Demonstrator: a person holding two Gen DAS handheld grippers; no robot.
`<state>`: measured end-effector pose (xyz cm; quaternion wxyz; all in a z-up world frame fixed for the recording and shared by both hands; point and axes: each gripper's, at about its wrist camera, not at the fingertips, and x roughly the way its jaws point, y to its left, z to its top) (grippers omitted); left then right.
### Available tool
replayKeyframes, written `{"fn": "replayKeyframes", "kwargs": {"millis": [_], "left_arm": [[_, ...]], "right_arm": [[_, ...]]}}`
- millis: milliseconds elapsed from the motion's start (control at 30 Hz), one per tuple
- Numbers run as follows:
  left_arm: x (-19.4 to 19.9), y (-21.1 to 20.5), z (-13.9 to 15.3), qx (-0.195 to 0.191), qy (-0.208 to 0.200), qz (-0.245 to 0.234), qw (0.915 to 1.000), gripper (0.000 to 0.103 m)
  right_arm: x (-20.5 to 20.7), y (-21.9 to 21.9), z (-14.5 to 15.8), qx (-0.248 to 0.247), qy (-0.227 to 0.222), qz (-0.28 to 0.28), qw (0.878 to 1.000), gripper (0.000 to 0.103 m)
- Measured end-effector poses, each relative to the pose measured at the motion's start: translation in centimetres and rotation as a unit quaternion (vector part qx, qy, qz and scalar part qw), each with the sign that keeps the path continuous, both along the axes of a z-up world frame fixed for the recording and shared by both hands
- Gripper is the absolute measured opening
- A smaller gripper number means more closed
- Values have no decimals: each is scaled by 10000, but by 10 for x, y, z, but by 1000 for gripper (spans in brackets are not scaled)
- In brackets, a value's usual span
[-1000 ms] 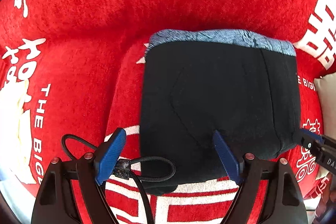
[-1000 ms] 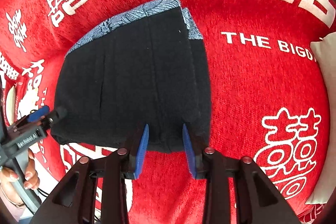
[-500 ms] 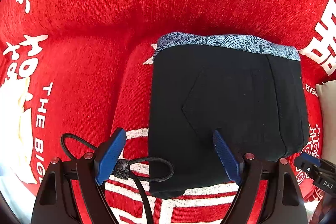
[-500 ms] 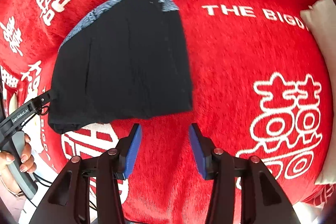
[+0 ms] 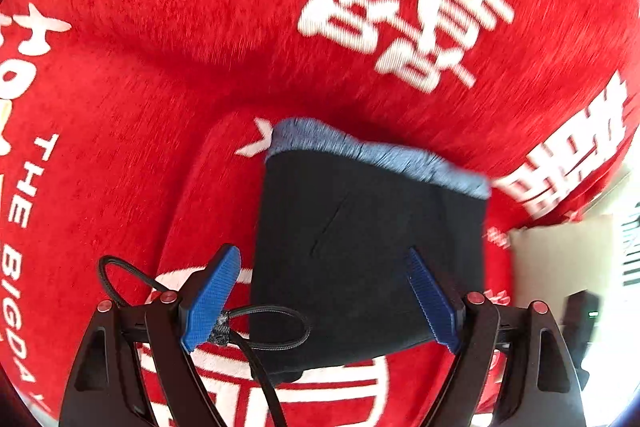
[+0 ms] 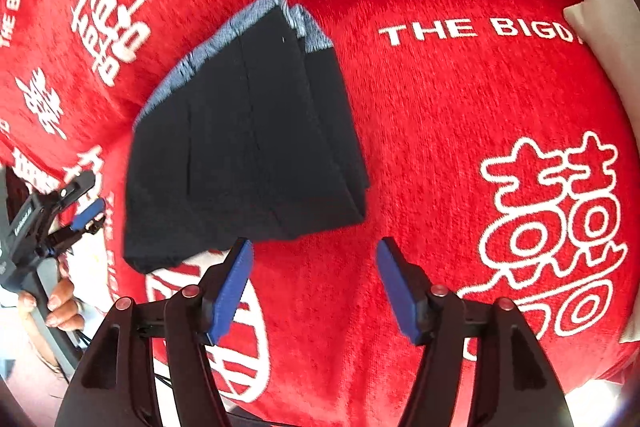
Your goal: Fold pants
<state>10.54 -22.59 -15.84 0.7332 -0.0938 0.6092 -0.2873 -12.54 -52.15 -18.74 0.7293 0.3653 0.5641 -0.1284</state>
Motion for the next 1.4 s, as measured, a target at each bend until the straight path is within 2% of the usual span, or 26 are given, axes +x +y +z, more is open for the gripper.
{"fn": "replayKeyframes", "kwargs": {"millis": [67,133,167,300,367,500,600,733,900,967,1000,1167,1333,1367,1400], "left_arm": [[7,8,3,-358,144,51,9992,85],[9,10,3,-480,246,112,9985,86],[10,11,2,-383,272,148,9988,86],[15,1,-11,514,147,41,9986,85],[17,-3,-17,608,136,-116,9980,86],[26,-16,-32,593,323,-595,9959,85],[35,-23,-43,497,452,-950,9932,86],[45,-29,-60,365,722,-1260,9887,86],[53,-34,-72,364,804,-1487,9849,86],[53,-38,-78,404,810,-1586,9832,88],[53,-39,-80,436,803,-1617,9826,93],[52,-41,-87,378,886,-1698,9808,95],[42,-56,-96,247,956,-1526,9833,97],[38,-59,-96,266,923,-1472,9844,96],[35,-61,-94,265,873,-1422,9856,85]], "right_arm": [[-2,-10,3,96,-82,-112,9999,70],[-2,-14,3,160,-143,-180,9996,70],[-3,-16,3,180,-168,-206,9995,71],[-4,-25,7,115,-186,-178,9996,71],[-3,-34,8,112,-253,-149,9995,71],[10,-60,5,335,-495,19,9982,76],[22,-80,-8,803,-719,147,9941,76],[36,-99,-38,1672,-894,322,9813,77],[44,-110,-63,2267,-1097,551,9662,77],[47,-111,-69,2398,-1148,610,9621,77],[48,-111,-72,2461,-1157,657,9601,77],[52,-106,-86,2753,-1179,936,9495,77],[68,-99,-91,2830,-1298,846,9465,77],[71,-97,-91,2800,-1257,827,9481,77],[73,-95,-90,2765,-1194,799,9502,76]]}}
